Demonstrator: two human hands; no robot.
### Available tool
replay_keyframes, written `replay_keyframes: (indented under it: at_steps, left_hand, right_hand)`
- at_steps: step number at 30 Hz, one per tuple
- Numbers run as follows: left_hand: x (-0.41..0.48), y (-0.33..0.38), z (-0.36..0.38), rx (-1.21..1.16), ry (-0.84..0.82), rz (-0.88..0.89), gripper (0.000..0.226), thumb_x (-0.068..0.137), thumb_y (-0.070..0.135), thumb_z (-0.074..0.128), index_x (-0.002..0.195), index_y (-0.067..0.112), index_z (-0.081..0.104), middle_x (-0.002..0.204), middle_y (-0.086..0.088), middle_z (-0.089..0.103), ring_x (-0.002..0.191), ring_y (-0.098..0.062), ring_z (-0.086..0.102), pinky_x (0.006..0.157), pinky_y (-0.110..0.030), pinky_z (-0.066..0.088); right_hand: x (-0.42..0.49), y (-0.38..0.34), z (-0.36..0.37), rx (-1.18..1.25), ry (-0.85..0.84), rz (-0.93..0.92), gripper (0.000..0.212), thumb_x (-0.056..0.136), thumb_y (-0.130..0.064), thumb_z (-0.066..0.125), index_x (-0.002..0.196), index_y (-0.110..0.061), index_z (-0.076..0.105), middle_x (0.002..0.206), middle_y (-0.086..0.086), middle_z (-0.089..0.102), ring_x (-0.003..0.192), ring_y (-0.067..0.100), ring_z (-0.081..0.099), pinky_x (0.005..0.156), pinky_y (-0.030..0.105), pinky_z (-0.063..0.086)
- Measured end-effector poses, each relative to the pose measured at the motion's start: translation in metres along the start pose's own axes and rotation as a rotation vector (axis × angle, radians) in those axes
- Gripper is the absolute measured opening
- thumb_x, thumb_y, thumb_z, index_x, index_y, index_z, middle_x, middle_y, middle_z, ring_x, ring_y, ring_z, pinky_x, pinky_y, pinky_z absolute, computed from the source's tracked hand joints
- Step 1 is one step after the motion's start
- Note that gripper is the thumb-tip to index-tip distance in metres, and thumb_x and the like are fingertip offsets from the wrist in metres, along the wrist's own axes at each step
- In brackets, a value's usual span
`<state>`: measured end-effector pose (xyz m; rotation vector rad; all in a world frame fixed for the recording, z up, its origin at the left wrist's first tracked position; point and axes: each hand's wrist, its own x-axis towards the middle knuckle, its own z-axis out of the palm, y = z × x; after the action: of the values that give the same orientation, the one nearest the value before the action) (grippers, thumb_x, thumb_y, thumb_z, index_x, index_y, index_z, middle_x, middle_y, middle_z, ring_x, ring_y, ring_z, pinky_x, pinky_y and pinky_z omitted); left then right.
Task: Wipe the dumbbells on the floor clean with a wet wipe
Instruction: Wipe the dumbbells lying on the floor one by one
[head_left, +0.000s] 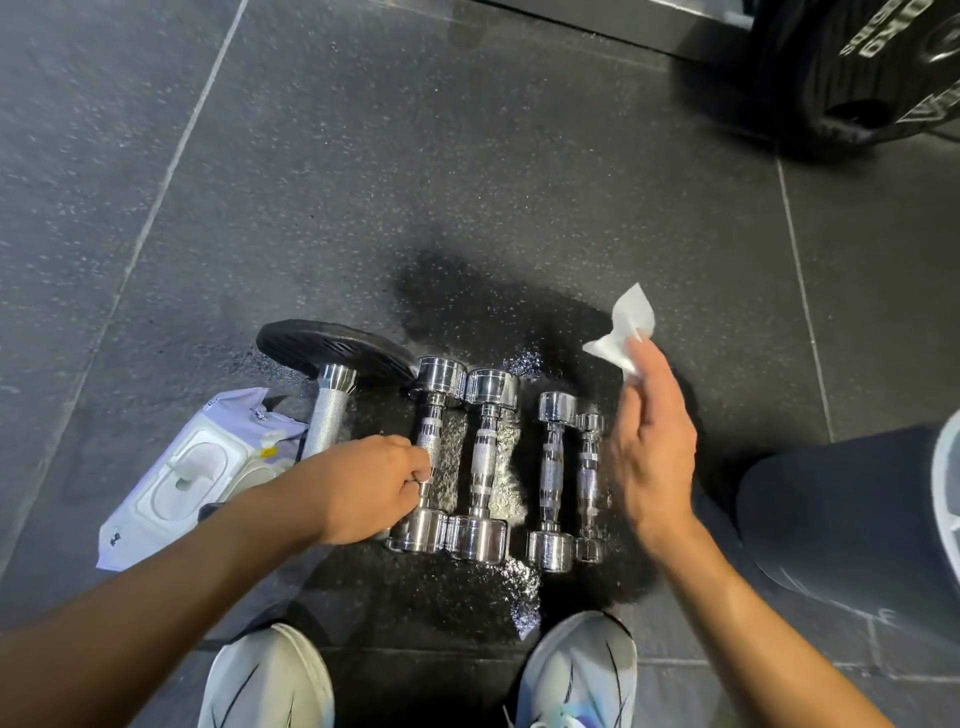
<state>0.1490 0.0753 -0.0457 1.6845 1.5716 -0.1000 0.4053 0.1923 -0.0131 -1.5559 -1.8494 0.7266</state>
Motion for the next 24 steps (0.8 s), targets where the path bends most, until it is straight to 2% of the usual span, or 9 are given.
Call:
replay_keyframes:
  at_steps: [3,4,6,8,11,15,18,21,24]
  left_hand:
    - [0.001,0.001,0.0,0.008,-0.005,-0.003,0.025,0.104,0.027,0.041,0.12,0.028,0.06,0.113,0.009,0.055,0.08,0.001,0.05,0.081,-0.027,0.045]
    - [0.001,0.001,0.0,0.012,-0.008,-0.003,0.025,0.104,0.027,0.041,0.121,0.029,0.06,0.113,0.01,0.055,0.079,0.002,0.05,0.08,-0.026,0.045]
    - [0.001,0.001,-0.001,0.012,-0.018,-0.009,0.025,0.104,0.028,0.042,0.122,0.03,0.06,0.113,0.011,0.054,0.078,0.0,0.055,0.079,-0.027,0.048]
    - [0.002,0.002,-0.001,0.011,-0.019,-0.018,0.025,0.105,0.029,0.042,0.123,0.031,0.059,0.112,0.013,0.054,0.076,-0.001,0.057,0.079,-0.028,0.051]
    - [0.001,0.001,-0.001,0.005,-0.022,-0.028,0.024,0.105,0.029,0.042,0.121,0.032,0.059,0.103,0.016,0.05,0.073,-0.002,0.061,0.077,-0.028,0.051]
    - [0.002,0.001,0.001,0.006,-0.016,-0.032,0.023,0.104,0.03,0.043,0.12,0.034,0.058,0.103,0.016,0.049,0.076,-0.002,0.058,0.075,-0.025,0.047]
    - [0.002,0.001,0.002,0.025,-0.016,-0.033,0.022,0.104,0.03,0.043,0.119,0.033,0.058,0.107,0.014,0.051,0.08,-0.002,0.053,0.078,-0.027,0.046]
    - [0.002,0.001,0.002,0.027,-0.011,-0.034,0.021,0.103,0.029,0.043,0.115,0.032,0.06,0.109,0.013,0.054,0.086,-0.005,0.057,0.083,-0.032,0.051]
    - [0.001,0.001,0.002,0.039,-0.009,-0.029,0.021,0.103,0.028,0.043,0.115,0.032,0.06,0.109,0.013,0.054,0.085,-0.005,0.057,0.083,-0.031,0.051]
  right_hand:
    - [0.003,0.022,0.016,-0.117,-0.368,-0.024,0.043,0.11,-0.027,0.036,0.149,-0.045,0.041,0.16,-0.02,0.028,0.152,0.011,0.025,0.125,0.034,0.023]
    - [-0.001,0.032,0.024,-0.221,-0.513,-0.086,0.043,0.111,-0.031,0.034,0.152,-0.043,0.038,0.163,-0.021,0.019,0.155,0.01,0.01,0.127,0.035,0.015]
    - [-0.013,0.055,0.038,-0.393,-0.653,-0.249,0.046,0.111,-0.029,0.031,0.156,-0.028,0.038,0.169,-0.011,0.005,0.157,0.018,-0.012,0.127,0.039,0.006]
    - [-0.027,0.069,0.046,-0.482,-0.638,-0.349,0.05,0.109,-0.022,0.026,0.156,-0.011,0.037,0.171,0.002,0.005,0.156,0.032,-0.015,0.127,0.043,0.009]
    - [-0.058,0.078,0.047,-0.59,-0.654,-0.452,0.056,0.108,-0.019,0.006,0.157,-0.001,0.026,0.17,0.016,0.007,0.155,0.042,-0.013,0.126,0.052,0.014]
    - [-0.076,0.08,0.042,-0.49,-0.678,-0.41,0.054,0.108,-0.018,0.024,0.16,-0.003,0.021,0.171,0.01,0.002,0.157,0.028,-0.01,0.127,0.044,0.016]
    - [-0.057,0.07,0.041,-0.448,-0.564,-0.373,0.055,0.108,-0.019,0.018,0.16,-0.002,0.019,0.17,0.01,0.005,0.158,0.026,-0.003,0.129,0.039,0.007]
    - [-0.03,0.071,0.048,-0.559,-0.571,-0.421,0.055,0.106,-0.01,0.023,0.16,-0.002,0.021,0.169,0.016,0.013,0.157,0.036,-0.002,0.126,0.05,0.018]
    - [-0.018,0.074,0.054,-0.691,-0.668,-0.438,0.061,0.103,-0.023,0.011,0.161,-0.011,0.025,0.171,0.006,0.01,0.155,0.041,-0.013,0.125,0.058,0.013]
